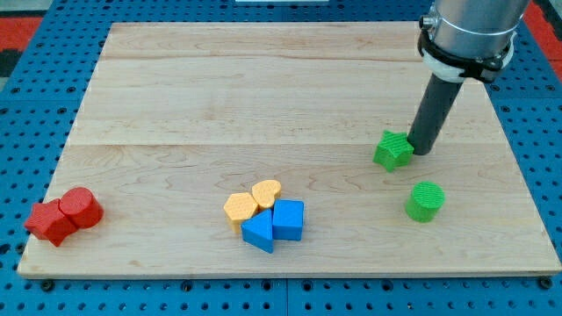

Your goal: Move your arm to red star

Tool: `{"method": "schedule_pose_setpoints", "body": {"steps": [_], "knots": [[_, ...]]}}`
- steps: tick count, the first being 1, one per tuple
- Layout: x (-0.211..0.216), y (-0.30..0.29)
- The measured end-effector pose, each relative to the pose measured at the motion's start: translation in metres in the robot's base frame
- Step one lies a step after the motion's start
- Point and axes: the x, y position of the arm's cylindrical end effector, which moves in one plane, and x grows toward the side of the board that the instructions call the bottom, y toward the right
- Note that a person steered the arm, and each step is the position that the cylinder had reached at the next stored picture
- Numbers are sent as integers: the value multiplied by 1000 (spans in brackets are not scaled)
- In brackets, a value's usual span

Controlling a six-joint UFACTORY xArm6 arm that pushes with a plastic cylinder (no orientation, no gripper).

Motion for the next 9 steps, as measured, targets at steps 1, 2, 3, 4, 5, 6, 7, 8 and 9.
{"method": "schedule_pose_setpoints", "body": {"steps": [1,2,3,4,5,6,7,8,9], "knots": [[-38,-22],[-2,-48],[59,-7],[37,-26],[-7,-102],[-12,-218],[-13,-316],[0,-411],[55,-477]]}}
